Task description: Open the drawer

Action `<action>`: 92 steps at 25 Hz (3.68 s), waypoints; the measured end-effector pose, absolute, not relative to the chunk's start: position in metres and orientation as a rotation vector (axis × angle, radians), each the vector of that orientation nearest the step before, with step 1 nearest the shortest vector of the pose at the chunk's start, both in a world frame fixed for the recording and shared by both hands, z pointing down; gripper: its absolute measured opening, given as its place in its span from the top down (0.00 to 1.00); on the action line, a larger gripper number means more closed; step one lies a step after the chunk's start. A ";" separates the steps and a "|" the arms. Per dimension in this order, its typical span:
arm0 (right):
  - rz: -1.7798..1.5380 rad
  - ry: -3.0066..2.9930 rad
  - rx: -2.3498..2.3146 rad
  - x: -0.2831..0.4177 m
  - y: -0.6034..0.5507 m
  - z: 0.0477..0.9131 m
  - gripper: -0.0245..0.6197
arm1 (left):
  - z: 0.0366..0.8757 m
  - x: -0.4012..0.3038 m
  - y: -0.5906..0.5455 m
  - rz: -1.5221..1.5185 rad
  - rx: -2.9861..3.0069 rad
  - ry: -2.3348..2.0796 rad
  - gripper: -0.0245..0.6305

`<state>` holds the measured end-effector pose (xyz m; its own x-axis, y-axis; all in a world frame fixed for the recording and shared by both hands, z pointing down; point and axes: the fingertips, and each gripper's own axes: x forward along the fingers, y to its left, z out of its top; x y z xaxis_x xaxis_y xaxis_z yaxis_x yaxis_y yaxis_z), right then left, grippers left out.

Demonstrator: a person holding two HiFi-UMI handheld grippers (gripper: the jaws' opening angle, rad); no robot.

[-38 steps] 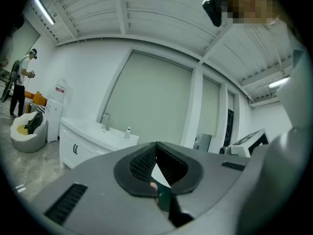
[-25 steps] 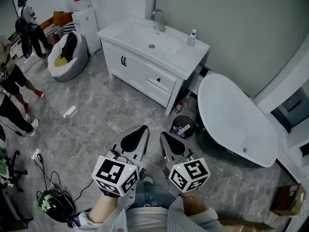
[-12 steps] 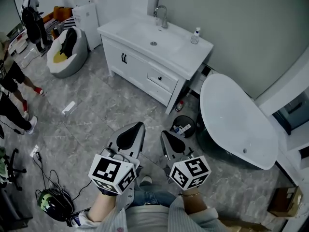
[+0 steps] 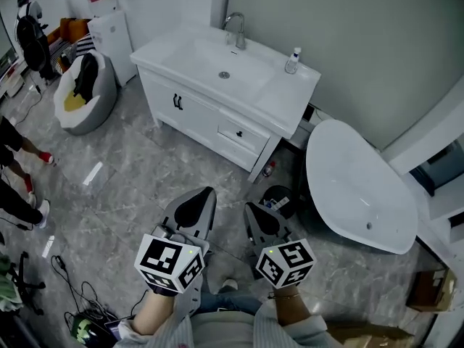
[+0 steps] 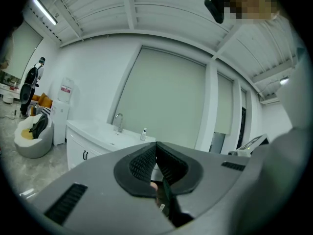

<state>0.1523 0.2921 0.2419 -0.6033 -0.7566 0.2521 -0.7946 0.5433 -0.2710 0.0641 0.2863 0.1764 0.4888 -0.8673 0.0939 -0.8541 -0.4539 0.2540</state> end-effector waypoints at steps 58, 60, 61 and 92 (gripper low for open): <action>0.704 -2.449 1.567 0.139 -0.093 0.284 0.95 | 0.195 0.035 -0.100 0.022 2.554 -1.267 0.94; 0.701 -2.452 1.564 0.144 -0.102 0.284 0.95 | 0.196 0.039 -0.107 0.023 2.556 -1.268 0.94; 0.701 -2.453 1.563 0.146 -0.105 0.284 0.95 | 0.196 0.041 -0.110 0.025 2.556 -1.265 0.94; 0.807 -2.351 1.488 0.099 -0.129 0.364 0.95 | 0.280 0.017 -0.143 0.155 2.466 -1.197 0.94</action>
